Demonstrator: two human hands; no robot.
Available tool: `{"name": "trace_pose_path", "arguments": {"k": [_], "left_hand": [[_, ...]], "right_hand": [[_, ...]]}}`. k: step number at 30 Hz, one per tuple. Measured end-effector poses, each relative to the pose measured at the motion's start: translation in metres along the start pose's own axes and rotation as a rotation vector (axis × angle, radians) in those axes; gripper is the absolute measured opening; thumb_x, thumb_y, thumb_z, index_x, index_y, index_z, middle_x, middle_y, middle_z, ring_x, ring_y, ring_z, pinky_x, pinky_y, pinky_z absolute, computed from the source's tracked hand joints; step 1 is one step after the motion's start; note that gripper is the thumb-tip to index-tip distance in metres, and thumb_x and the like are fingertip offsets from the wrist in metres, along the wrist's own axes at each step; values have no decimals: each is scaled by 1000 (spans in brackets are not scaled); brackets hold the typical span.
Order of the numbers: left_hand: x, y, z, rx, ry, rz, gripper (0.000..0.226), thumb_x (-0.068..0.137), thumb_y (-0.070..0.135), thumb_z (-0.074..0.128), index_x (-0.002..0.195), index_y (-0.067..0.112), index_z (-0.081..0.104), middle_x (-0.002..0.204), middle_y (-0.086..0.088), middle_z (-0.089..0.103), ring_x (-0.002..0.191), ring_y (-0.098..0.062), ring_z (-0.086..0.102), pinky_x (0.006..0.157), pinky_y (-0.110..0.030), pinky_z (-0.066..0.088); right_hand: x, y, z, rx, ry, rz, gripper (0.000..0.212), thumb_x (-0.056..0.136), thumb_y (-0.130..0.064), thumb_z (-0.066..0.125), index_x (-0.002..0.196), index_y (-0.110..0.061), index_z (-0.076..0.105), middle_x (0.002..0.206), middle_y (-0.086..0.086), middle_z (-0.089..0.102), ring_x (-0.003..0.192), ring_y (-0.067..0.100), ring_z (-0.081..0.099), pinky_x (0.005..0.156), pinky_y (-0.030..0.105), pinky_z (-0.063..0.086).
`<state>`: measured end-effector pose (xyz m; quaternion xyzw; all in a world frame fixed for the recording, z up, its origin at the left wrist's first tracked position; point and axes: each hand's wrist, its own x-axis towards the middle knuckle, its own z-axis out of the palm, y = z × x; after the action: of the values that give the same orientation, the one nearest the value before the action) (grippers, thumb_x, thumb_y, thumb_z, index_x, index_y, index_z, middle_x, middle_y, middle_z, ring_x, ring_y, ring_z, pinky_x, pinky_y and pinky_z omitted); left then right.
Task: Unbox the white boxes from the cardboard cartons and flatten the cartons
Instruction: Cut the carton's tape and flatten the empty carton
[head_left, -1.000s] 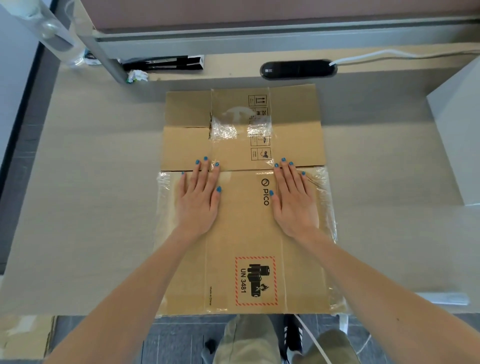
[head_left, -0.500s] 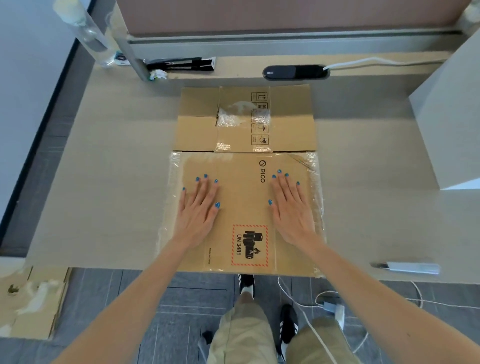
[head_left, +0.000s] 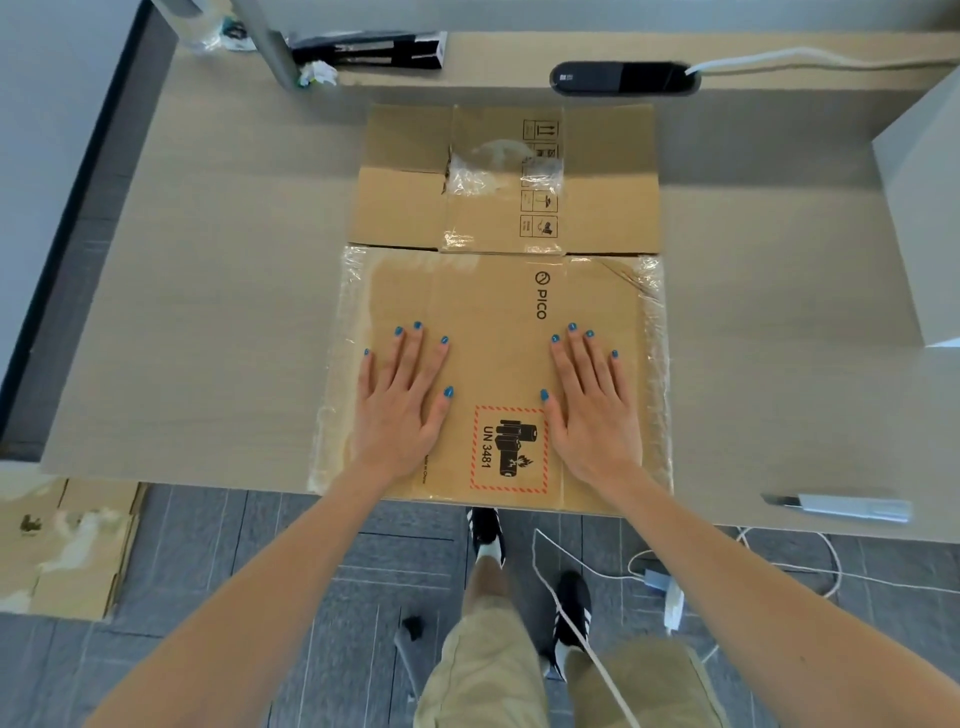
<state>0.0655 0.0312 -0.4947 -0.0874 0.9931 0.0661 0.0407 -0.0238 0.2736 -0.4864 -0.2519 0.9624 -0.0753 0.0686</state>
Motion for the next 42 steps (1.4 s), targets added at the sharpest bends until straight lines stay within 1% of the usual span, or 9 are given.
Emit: {"name": "trace_pose_path", "arguments": {"k": [10, 13, 18, 20, 25, 31, 34, 37, 42], "left_hand": [[6, 0, -8, -35, -71, -3, 62, 100, 53, 16, 158, 34, 4, 167, 2, -3, 153, -15, -9, 122, -51, 1], [10, -6, -21, -187, -50, 4, 59, 100, 47, 26, 156, 32, 19, 166, 1, 10, 153, -17, 3, 122, -51, 5], [19, -15, -30, -240, 14, -476, 65, 100, 39, 43, 156, 19, 16, 164, -13, 7, 149, -33, 11, 118, -53, 9], [26, -14, -34, -254, 10, -636, 70, 98, 45, 48, 152, 10, 20, 157, -21, 21, 140, -40, 25, 114, -52, 22], [42, -12, -54, -386, 73, -805, 80, 84, 42, 73, 143, 7, 31, 139, -21, 39, 125, -40, 40, 103, -47, 33], [56, -57, -52, -760, -22, -949, 99, 39, 60, 78, 122, 14, 49, 117, -9, 62, 106, -32, 62, 93, -49, 52], [55, -60, -55, -822, 10, -887, 76, 48, 46, 73, 114, 23, 45, 105, -5, 66, 96, -30, 66, 86, -50, 55], [49, -46, -74, -943, 115, -834, 44, 56, 28, 63, 95, 30, 42, 89, 1, 63, 77, -25, 64, 79, -50, 56], [37, -27, -102, -1046, 200, -754, 36, 69, 9, 59, 90, 35, 45, 89, -2, 61, 71, -25, 61, 69, -46, 54]], "right_hand": [[3, -1, -4, -33, -28, 29, 63, 100, -46, 20, 155, -19, 9, 162, 2, 3, 149, 17, -5, 121, 44, 5], [6, -5, -13, 19, -52, 48, 66, 97, -48, 23, 155, -17, 9, 162, 3, 3, 149, 17, -3, 121, 42, 2], [4, -5, -22, -16, 14, 450, 72, 98, -45, 30, 153, -4, 6, 158, 24, 3, 146, 39, 5, 120, 49, 9], [2, -3, -26, 34, -53, 573, 78, 97, -48, 35, 152, -1, 5, 156, 28, 4, 144, 44, 7, 119, 50, 12], [14, -2, -42, 232, 35, 681, 82, 84, -42, 63, 143, -1, 23, 139, 21, 36, 127, 36, 34, 106, 44, 30], [23, 9, -53, 337, 40, 819, 82, 72, -39, 78, 129, 2, 35, 130, 19, 40, 122, 35, 37, 104, 39, 30], [26, 10, -57, 339, 81, 828, 81, 67, -38, 82, 124, 2, 40, 125, 16, 40, 117, 33, 38, 100, 35, 30], [29, 6, -67, 417, 172, 790, 61, 73, -22, 76, 117, -2, 40, 121, 15, 40, 110, 35, 42, 86, 37, 35], [27, -10, -100, 532, 189, 755, 29, 91, -6, 49, 116, -6, 35, 100, 15, 60, 82, 35, 57, 66, 35, 36]]}}
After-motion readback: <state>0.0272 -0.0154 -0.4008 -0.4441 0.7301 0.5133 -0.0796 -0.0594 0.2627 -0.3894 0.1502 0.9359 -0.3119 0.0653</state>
